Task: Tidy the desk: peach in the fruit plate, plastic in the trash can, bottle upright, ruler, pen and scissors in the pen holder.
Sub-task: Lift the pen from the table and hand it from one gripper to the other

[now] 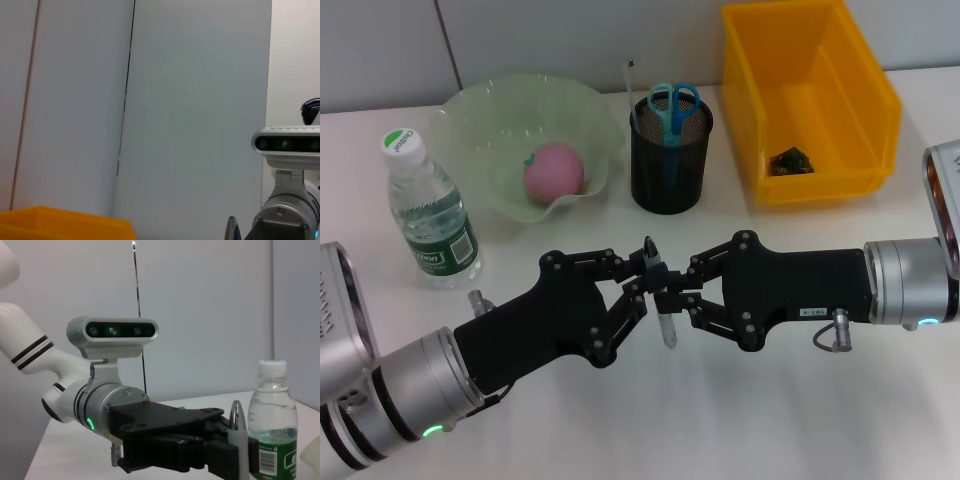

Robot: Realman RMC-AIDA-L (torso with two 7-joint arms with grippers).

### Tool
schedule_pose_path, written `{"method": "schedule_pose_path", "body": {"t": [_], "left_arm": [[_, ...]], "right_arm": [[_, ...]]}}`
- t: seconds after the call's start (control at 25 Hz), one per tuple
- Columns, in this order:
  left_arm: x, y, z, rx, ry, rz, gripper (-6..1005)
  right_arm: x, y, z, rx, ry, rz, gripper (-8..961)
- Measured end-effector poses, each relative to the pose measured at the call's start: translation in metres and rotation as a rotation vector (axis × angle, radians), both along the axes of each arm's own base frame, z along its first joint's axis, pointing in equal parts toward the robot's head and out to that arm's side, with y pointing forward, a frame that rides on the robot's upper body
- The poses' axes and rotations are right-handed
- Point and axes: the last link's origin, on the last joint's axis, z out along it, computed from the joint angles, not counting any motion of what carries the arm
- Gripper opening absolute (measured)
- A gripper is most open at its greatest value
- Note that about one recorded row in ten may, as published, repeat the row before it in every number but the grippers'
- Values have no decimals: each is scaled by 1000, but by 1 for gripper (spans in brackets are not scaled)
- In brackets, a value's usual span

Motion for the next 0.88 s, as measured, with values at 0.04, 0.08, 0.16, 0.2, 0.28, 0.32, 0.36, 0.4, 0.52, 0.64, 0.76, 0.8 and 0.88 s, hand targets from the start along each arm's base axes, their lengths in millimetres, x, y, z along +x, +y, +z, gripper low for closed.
{"method": "schedule_pose_path", "body": {"t": [0.04, 0.08, 0.16, 0.2, 0.28, 0.32, 0.36, 0.4, 0.52, 0.64, 0.76, 0.8, 0.88], "left_arm": [[0, 0, 0, 0, 0, 0, 130], [0, 0, 0, 0, 0, 1, 130], [0, 0, 0, 1, -1, 2, 130], [0, 1, 1, 1, -1, 3, 130], [0, 1, 1, 1, -1, 3, 130], [0, 1, 1, 1, 0, 3, 130], [0, 1, 1, 1, 0, 3, 130], [0, 1, 1, 1, 1, 4, 130], [0, 1, 1, 1, 2, 4, 130], [0, 2, 1, 1, 3, 5, 130], [0, 2, 1, 1, 2, 6, 130], [-1, 2, 0, 1, 3, 7, 130], [-1, 2, 0, 1, 4, 8, 131]], "right_arm": [[0, 0, 0, 0, 0, 0, 119], [0, 0, 0, -2, 1, -3, 119], [-1, 0, 0, -5, 3, -10, 119], [-1, 1, 0, -4, 3, -14, 119], [-1, 1, 0, -4, 2, -17, 119], [-1, 1, 0, -4, 1, -19, 120], [-1, 1, 0, -5, 0, -20, 120], [-1, 2, -1, -5, 0, -21, 120], [-1, 2, -1, -5, -1, -23, 163], [0, 3, -1, -5, -5, -36, 206], [0, 4, -1, -4, -6, -40, 248], [0, 4, -1, -4, -6, -40, 263], [0, 4, -1, -3, -7, -40, 312]]}}
